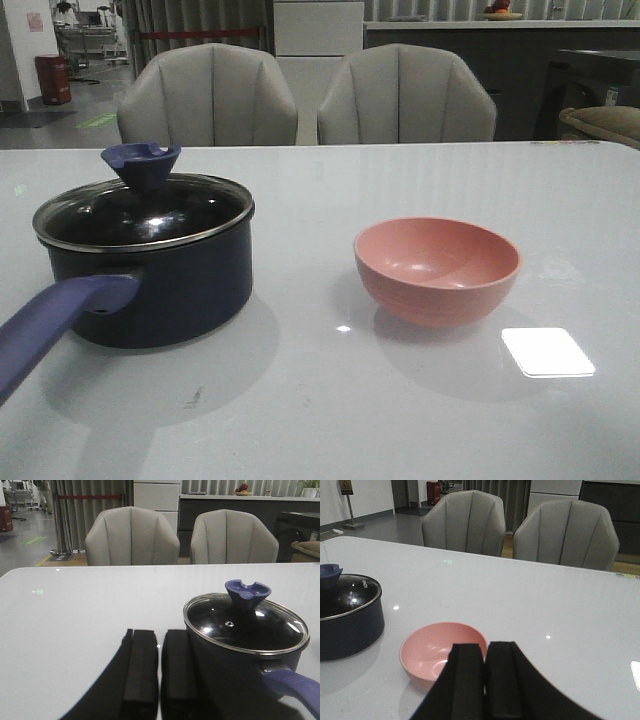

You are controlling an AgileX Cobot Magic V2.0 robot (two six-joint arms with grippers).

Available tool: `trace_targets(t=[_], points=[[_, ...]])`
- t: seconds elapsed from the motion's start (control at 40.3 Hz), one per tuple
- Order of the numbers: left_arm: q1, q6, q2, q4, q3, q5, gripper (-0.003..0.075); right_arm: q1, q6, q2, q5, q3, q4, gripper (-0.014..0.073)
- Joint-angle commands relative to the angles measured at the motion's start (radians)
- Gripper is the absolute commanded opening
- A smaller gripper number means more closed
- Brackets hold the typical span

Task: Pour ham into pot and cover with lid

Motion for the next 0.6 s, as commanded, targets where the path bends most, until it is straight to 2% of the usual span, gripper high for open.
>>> trace_targets(t=[0.0,0.571], points=[[-0.006,0.003,-0.017,-0.003,0.021,-0.081,0.0113,0.001,-0.001,0.008,-0.080,-0.028,-0.001,0.0142],[-0.006,0.003,-0.017,-0.003,0.021,-0.081,0.0113,-0.005,-0.021,0.008,-0.088,-0.022,-0.002,0.0143]])
